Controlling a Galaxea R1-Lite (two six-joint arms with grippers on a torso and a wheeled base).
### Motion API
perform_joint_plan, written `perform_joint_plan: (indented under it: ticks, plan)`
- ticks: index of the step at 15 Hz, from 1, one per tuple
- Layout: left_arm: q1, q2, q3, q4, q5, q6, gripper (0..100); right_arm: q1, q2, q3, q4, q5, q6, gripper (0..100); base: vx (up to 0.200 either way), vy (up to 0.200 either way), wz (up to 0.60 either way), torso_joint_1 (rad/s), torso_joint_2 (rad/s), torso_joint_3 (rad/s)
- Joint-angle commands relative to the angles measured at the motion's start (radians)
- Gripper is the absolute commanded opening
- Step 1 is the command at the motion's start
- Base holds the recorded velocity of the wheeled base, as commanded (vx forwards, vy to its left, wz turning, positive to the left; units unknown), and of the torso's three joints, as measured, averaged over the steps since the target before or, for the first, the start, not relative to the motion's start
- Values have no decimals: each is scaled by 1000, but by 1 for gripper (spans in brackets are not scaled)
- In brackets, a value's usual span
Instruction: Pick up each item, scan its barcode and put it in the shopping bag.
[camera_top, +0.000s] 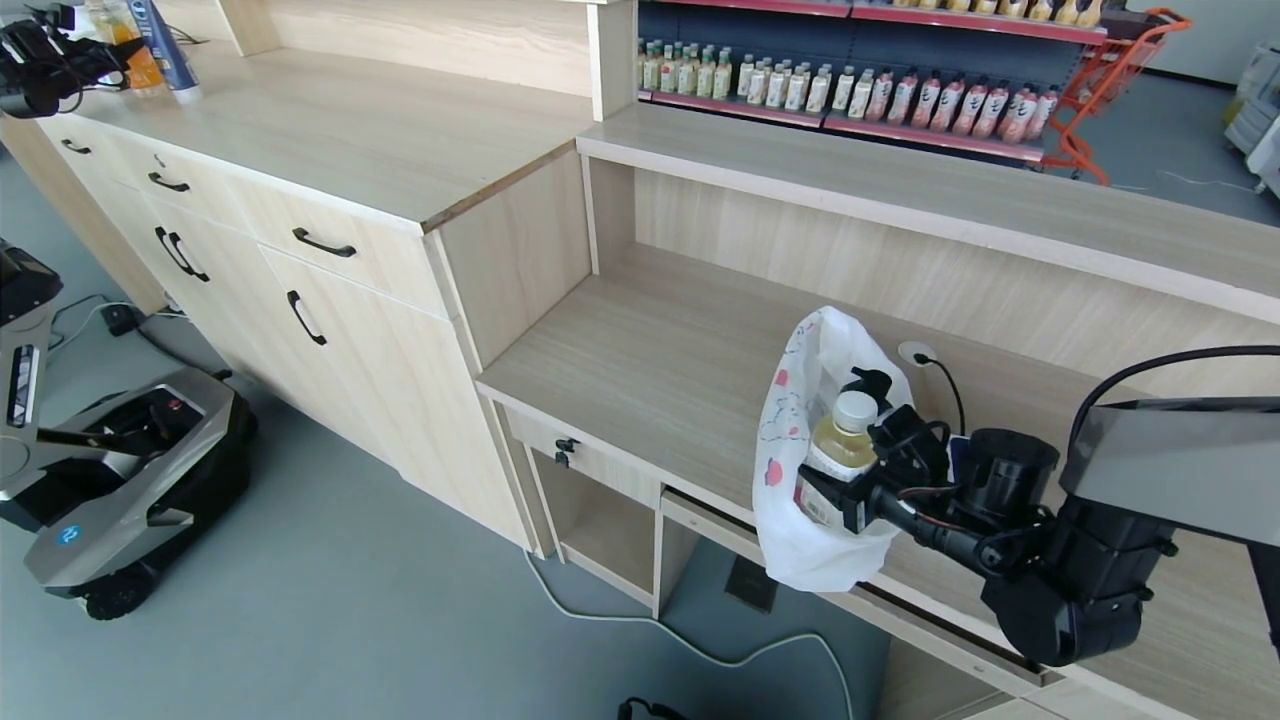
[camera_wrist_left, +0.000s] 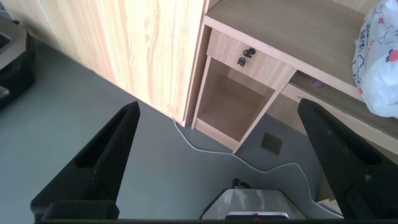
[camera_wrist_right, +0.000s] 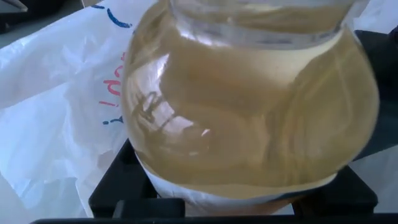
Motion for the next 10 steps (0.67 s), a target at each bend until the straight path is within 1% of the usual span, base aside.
perform_joint_plan:
  ticks: [1, 3, 4, 7, 8, 10]
  plan:
    - [0, 0, 0, -1, 0, 0, 100, -7, 18, -3, 6, 0, 0, 0, 0, 0, 0, 0, 0, 0]
    - [0, 0, 0, 0, 0, 0, 100, -9, 18, -4, 10, 0, 0, 0, 0, 0, 0, 0, 0, 0]
    - [0, 0, 0, -1, 0, 0, 100, -9, 17, -1, 10, 0, 0, 100, 0, 0, 0, 0, 0, 0]
    - [0, 0, 0, -1, 0, 0, 100, -1, -46, -3, 22, 0, 35, 100, 0, 0, 0, 0, 0, 0]
    - [0, 0, 0, 0, 0, 0, 100, 8, -117, 8, 59, 0, 46, 100, 0, 0, 0, 0, 0, 0]
    - [0, 0, 0, 0, 0, 0, 100, 24, -322, 56, 231, 0, 45, 100, 0, 0, 0, 0, 0, 0]
